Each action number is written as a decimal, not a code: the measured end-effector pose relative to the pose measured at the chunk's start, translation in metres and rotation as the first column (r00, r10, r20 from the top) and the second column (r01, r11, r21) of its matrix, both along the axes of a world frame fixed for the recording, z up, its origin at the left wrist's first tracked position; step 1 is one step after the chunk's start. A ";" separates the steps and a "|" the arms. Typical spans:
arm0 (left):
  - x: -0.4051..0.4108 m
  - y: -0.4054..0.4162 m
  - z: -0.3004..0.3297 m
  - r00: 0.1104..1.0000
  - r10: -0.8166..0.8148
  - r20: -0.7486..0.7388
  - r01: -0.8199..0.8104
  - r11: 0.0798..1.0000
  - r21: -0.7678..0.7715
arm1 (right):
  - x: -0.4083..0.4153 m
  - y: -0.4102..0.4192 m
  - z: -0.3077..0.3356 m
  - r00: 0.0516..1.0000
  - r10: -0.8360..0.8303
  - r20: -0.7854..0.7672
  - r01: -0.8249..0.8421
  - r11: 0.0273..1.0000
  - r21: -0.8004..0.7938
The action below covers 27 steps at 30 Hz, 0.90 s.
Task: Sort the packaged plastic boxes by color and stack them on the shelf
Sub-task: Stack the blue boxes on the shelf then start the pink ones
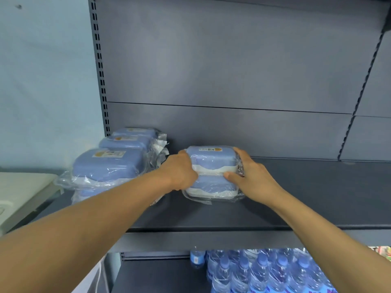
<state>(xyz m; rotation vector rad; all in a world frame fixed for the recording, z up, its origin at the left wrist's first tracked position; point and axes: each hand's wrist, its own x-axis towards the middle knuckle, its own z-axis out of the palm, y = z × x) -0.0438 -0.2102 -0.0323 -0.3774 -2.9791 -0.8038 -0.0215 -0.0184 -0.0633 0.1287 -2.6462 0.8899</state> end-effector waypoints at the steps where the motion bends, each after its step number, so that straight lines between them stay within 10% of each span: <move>1: -0.008 0.000 0.003 0.999 0.020 0.035 -0.020 1.000 -0.001 | -0.012 -0.003 -0.001 1.000 0.000 0.003 0.000 1.000 0.002; 12: -0.091 -0.002 0.023 0.964 0.065 0.259 -0.118 0.974 0.193 | -0.117 -0.024 0.001 1.000 -0.005 0.027 0.004 0.999 0.041; 27: -0.115 0.002 0.020 0.972 0.100 0.214 -0.097 0.995 -0.021 | -0.153 -0.028 -0.002 0.995 -0.086 0.050 0.079 0.988 0.135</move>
